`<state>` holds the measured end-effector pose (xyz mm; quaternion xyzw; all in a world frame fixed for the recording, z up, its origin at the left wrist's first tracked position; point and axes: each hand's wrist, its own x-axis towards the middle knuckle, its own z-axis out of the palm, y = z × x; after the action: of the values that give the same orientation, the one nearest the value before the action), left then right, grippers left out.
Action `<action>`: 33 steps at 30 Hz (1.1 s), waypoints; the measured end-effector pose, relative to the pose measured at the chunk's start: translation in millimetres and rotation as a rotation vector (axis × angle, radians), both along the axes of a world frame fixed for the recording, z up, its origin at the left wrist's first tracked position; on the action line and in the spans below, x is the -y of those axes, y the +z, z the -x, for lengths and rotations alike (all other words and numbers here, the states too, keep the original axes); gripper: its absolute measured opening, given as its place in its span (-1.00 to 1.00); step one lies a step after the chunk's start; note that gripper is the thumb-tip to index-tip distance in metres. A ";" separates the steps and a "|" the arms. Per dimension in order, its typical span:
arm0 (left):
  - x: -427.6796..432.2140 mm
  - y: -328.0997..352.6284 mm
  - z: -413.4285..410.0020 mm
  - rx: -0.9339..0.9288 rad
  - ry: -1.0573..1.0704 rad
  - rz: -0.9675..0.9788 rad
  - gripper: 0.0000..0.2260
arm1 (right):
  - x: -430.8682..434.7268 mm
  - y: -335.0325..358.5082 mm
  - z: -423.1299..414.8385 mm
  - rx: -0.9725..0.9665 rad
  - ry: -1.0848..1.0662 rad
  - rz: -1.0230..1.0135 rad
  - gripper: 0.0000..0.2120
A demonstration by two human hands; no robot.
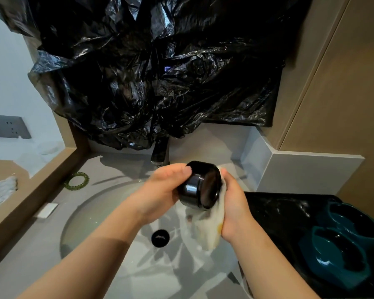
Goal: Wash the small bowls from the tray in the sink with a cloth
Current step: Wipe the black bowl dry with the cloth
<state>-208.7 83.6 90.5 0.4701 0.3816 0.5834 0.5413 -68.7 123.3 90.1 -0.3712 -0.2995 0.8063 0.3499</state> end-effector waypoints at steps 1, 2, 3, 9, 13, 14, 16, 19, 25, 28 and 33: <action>-1.2 0.6 3.0 0.032 -0.008 0.016 -0.80 | 0.5 -1.1 -1.2 -0.050 0.043 0.019 -0.48; -2.9 -0.4 6.2 0.029 -0.015 0.037 -0.79 | 2.2 -0.3 -2.6 -0.084 0.087 0.017 -0.48; -3.5 0.1 7.9 0.004 -0.011 0.072 -0.78 | 3.8 1.0 -3.8 -0.104 0.119 0.003 -0.49; -4.7 -1.7 6.6 -0.165 0.313 0.379 -0.88 | -1.3 -1.7 1.6 0.213 -0.217 -0.302 -0.81; -2.9 -3.5 -18.4 0.069 0.120 0.482 -0.70 | 8.9 1.6 12.8 0.795 -0.314 -0.944 -0.64; -5.6 -4.8 -21.8 0.132 0.110 0.484 -0.67 | 12.7 0.5 14.7 0.806 -0.209 -0.993 -0.55; -7.7 -4.8 -20.3 0.197 0.164 0.478 -0.68 | 15.0 -0.3 13.4 0.706 0.012 -0.913 -0.45; -3.8 -7.9 -5.2 0.318 0.161 0.513 -0.61 | 6.5 3.0 2.7 0.415 -0.051 -0.623 -0.72; 1.9 -17.7 5.2 0.330 0.045 0.520 -0.26 | -10.4 14.1 1.7 0.375 -0.386 -0.647 -0.86; -0.3 -13.1 -2.1 0.296 0.039 0.503 -0.32 | -5.7 9.0 11.5 0.743 -0.308 -0.950 -0.77; -3.2 -10.0 -9.5 0.321 0.121 0.444 -0.40 | 7.3 6.6 17.5 0.542 -0.097 -0.692 -0.77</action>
<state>-199.2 86.8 80.5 0.2181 0.4369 0.5837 0.6488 -86.3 115.9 96.7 -0.4439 -0.6148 0.5148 0.4000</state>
